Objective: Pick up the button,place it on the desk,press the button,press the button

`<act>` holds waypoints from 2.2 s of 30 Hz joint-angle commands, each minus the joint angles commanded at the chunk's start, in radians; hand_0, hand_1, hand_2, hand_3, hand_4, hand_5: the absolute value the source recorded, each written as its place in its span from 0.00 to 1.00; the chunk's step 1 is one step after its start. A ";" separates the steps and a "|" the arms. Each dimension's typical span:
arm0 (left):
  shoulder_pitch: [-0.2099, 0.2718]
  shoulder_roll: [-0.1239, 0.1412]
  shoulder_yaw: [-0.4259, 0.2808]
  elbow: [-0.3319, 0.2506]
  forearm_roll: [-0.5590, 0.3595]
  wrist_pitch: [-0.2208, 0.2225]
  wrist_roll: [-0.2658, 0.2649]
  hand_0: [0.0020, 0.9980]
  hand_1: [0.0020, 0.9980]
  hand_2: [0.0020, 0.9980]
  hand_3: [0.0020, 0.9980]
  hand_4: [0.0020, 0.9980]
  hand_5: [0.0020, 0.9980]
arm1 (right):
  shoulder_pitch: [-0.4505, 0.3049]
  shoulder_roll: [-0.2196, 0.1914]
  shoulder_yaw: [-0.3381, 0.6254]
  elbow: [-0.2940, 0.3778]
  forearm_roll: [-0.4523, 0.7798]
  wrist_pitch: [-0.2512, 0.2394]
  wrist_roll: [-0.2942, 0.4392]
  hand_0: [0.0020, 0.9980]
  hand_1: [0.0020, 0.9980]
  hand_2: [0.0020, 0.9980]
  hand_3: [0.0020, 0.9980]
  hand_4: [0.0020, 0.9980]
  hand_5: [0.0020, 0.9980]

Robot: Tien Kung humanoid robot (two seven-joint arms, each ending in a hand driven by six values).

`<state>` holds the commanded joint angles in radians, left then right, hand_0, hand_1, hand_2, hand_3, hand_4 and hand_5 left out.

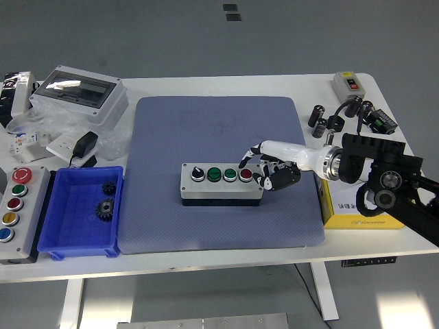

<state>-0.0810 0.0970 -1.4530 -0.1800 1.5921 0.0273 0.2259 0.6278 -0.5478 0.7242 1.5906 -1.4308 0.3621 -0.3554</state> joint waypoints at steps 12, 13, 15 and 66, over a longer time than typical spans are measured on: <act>0.001 -0.001 -0.001 0.000 0.002 0.001 0.000 0.62 0.54 0.52 0.59 0.61 0.18 | -0.029 0.012 -0.017 -0.042 -0.021 -0.014 0.001 0.00 0.12 0.24 0.74 0.43 0.00; 0.001 -0.001 -0.002 0.000 0.003 0.001 0.000 0.62 0.54 0.52 0.59 0.61 0.18 | -0.031 0.013 -0.018 -0.044 -0.022 -0.015 0.001 0.00 0.12 0.24 0.74 0.43 0.00; 0.001 -0.001 -0.001 0.000 0.003 0.000 -0.001 0.62 0.54 0.52 0.59 0.61 0.18 | -0.034 0.016 -0.023 -0.049 -0.026 -0.020 0.003 0.00 0.12 0.24 0.74 0.43 0.00; 0.010 0.003 -0.001 0.000 0.008 0.000 -0.012 0.62 0.54 0.52 0.59 0.62 0.18 | -0.484 0.245 0.653 -0.083 0.383 -0.614 0.600 0.67 0.68 0.69 0.69 0.67 0.36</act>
<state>-0.0711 0.0998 -1.4541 -0.1800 1.5997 0.0272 0.2141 0.1436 -0.3031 1.3769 1.5078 -1.0473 -0.2523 0.2441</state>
